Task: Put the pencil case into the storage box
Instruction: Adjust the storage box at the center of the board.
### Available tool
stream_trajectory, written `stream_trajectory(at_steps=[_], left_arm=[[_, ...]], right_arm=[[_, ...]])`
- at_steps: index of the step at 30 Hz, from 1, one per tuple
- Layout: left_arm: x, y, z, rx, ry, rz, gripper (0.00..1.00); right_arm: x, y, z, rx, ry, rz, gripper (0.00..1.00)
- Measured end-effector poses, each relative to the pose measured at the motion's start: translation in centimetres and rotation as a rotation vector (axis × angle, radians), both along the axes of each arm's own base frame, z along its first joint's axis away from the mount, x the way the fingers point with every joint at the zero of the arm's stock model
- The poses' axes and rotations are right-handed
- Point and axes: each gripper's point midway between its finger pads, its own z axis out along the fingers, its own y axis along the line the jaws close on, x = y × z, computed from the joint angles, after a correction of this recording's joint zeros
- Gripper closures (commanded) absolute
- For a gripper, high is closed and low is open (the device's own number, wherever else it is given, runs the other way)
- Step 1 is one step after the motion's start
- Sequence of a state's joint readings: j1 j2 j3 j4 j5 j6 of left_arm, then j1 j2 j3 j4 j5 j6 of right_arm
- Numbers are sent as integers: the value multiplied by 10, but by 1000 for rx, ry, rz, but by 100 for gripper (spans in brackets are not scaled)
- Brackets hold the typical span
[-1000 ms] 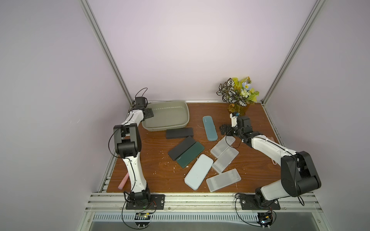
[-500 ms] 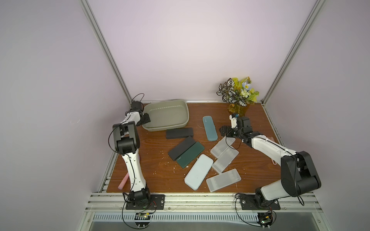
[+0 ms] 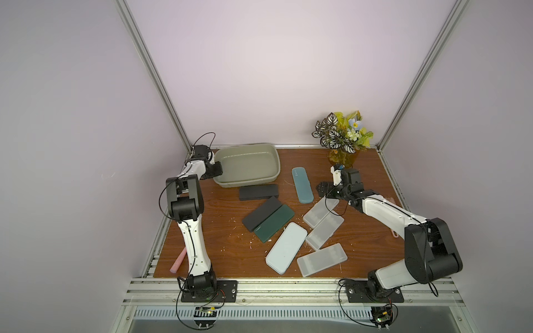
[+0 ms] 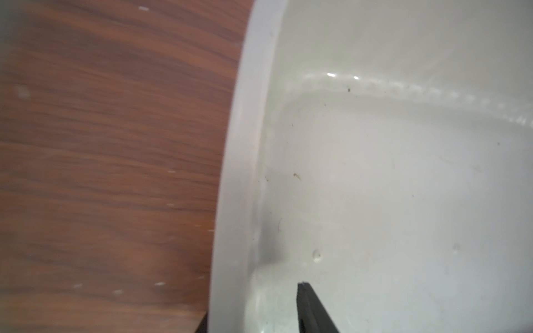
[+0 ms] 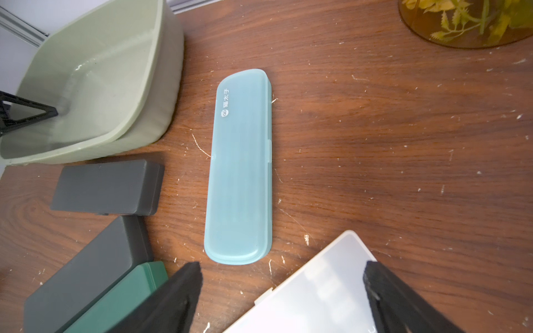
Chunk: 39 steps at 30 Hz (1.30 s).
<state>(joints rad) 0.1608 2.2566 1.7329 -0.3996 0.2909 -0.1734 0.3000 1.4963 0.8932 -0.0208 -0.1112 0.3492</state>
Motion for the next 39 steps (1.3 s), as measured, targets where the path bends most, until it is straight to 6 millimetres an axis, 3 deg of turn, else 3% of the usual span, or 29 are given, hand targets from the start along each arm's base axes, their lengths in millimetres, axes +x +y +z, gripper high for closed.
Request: stream_trajectory(at_steps=[5, 11, 19, 24, 33, 39], left_arm=[[2, -37, 0, 2, -6, -94, 65], [-3, -65, -5, 24, -2, -181, 65], [-21, -66, -4, 51, 12, -203, 65], [-21, -64, 2, 75, 1, -206, 69], [-39, -65, 12, 114, -3, -225, 73], [-59, -74, -3, 132, 38, -253, 73]], right_arm=[[-2, -1, -2, -2, 4, 0, 6], [-5, -2, -1, -1, 1, 0, 7], [-7, -2, 10, 6, -19, 1, 7], [-10, -3, 16, 9, -29, 1, 7], [-19, -6, 11, 4, -13, 1, 7], [-22, -7, 13, 5, -14, 2, 7]])
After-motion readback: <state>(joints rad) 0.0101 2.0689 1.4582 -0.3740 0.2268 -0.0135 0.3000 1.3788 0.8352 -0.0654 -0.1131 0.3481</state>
